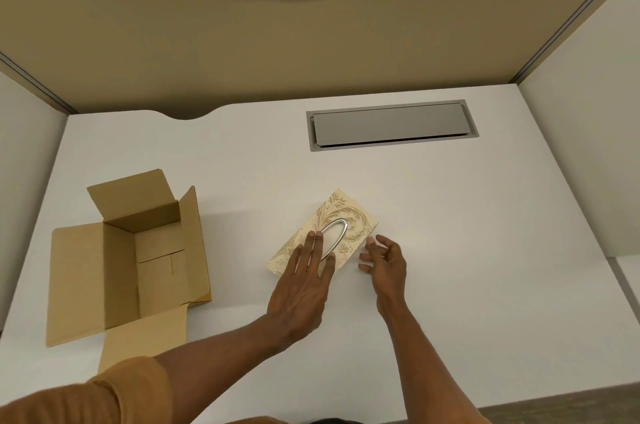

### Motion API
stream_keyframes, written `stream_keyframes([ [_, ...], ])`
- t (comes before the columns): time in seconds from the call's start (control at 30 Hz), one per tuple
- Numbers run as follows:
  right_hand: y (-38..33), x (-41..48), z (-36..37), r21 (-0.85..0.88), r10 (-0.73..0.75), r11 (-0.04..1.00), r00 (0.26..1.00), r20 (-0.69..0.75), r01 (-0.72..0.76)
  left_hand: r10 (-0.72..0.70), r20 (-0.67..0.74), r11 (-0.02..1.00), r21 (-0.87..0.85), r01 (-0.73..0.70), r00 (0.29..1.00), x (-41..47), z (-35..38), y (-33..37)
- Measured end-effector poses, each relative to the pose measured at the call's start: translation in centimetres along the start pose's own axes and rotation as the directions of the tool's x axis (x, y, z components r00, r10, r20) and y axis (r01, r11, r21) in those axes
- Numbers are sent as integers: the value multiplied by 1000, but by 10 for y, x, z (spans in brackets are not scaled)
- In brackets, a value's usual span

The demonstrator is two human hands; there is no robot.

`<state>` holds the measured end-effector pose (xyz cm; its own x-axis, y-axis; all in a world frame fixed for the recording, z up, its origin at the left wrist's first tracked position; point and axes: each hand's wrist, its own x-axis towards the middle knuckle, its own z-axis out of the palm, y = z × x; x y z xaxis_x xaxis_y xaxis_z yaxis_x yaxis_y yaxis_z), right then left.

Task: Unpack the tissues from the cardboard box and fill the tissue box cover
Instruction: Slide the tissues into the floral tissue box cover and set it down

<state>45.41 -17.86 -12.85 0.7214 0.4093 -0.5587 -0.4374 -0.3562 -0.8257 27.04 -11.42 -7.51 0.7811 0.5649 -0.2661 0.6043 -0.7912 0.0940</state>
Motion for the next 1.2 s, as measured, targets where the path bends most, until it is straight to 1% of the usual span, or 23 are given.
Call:
stream_keyframes([
  [0.07,-7,2,1,-16,-21,1000,1000,-23,21,7,20,1000,-17,-7,1000,-8,4,-4],
  [0.13,-13,5,0,-43,-51,998,999,-15,50,-3,63,998,-58,7,998,-15,8,-7],
  [0.17,-15,7,-1,-63,-76,995,997,4,76,-12,81,996,-85,19,997,-19,9,-8],
  [0.23,-19,10,-3,-141,-143,978,988,64,151,-49,49,988,-142,55,998,-27,10,-9],
  [0.3,-24,15,-6,-257,-205,937,968,141,236,-127,-29,974,-194,119,991,-35,12,-8],
  [0.37,-30,20,-7,-341,-240,889,945,221,306,-235,-77,943,-262,208,969,-41,16,-6],
  [0.47,-38,27,-9,-374,-242,861,924,297,345,-381,-45,852,-406,331,924,-45,22,-3],
  [0.57,-41,29,-10,-393,-238,844,912,333,364,-428,-5,790,-488,371,904,-45,26,-3],
  [0.63,-42,29,-10,-391,-235,845,910,340,365,-422,6,797,-475,374,907,-45,28,-2],
  [0.8,-37,27,-11,-353,-229,874,924,307,334,-383,47,824,-433,365,922,-40,23,-5],
  [1.03,-25,24,-3,-300,-221,919,965,137,254,-309,69,832,-465,304,949,-13,3,-42],
  [1.1,-25,21,1,-305,-234,919,968,89,250,-288,78,843,-452,291,955,-2,-2,-53],
  [1.2,-28,17,8,-322,-262,910,964,37,260,-277,140,864,-396,310,951,17,-11,-66],
])
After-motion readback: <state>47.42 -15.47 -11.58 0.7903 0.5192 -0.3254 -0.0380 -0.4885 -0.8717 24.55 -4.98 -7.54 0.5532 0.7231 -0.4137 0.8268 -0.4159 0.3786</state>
